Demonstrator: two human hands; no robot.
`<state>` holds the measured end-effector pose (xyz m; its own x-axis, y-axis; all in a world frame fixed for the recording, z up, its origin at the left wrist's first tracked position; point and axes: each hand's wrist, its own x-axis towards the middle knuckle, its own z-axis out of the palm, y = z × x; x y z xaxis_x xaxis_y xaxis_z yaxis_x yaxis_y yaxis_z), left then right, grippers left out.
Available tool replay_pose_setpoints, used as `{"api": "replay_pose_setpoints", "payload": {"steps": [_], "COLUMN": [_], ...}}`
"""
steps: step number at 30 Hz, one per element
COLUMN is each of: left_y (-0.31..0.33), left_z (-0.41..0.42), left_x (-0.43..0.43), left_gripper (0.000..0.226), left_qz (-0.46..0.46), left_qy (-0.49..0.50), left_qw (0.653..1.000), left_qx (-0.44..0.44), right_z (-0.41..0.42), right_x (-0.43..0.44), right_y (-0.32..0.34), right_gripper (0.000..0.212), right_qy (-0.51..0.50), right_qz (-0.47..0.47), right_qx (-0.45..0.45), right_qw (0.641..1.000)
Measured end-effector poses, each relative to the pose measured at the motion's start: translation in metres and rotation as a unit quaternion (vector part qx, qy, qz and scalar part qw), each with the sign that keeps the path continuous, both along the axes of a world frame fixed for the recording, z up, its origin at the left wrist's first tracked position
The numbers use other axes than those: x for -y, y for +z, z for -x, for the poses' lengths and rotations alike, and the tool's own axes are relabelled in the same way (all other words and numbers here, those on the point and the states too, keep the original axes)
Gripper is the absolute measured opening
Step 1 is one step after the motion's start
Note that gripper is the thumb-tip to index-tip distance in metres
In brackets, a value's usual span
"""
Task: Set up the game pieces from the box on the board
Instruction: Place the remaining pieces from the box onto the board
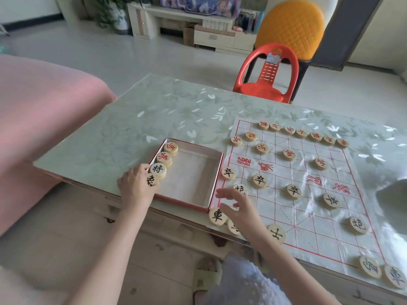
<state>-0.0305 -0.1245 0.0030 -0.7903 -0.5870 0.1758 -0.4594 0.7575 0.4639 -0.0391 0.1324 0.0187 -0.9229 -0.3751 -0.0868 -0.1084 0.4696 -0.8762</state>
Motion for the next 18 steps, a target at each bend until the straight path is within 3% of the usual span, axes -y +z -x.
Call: {"api": "replay_pose_setpoints", "payload": {"steps": [3,7,9,12,15,18], "left_y": [0.007,0.013,0.01,0.005,0.0,-0.006], "left_z": [-0.01,-0.025,-0.033,-0.04,-0.039,-0.037], "left_x": [0.004,0.012,0.016,0.016,0.012,0.01], "left_gripper": [0.054,0.049,0.043,0.042,0.046,0.049], "left_qz": [-0.134,-0.178,-0.21,-0.286,-0.33,-0.347], "left_qy": [0.018,0.027,0.031,0.061,0.049,0.035], "left_qw": [0.985,0.958,0.948,0.93,0.919,0.915], "left_qx": [-0.111,-0.222,-0.238,-0.223,-0.212,-0.202], "right_z": [0.008,0.021,0.027,0.036,0.039,0.036], "right_x": [0.039,0.1,0.127,0.159,0.184,0.2], "right_y": [0.003,-0.004,-0.01,-0.013,-0.021,-0.028], "right_gripper": [0.034,0.035,0.035,0.032,0.017,0.031], "right_qy": [0.026,0.109,0.129,0.078,0.029,0.0], "right_qz": [-0.001,-0.057,-0.086,-0.099,-0.125,-0.161], "right_qx": [-0.018,-0.001,0.035,0.092,0.102,0.107], "right_qw": [0.999,0.992,0.987,0.988,0.986,0.981]}}
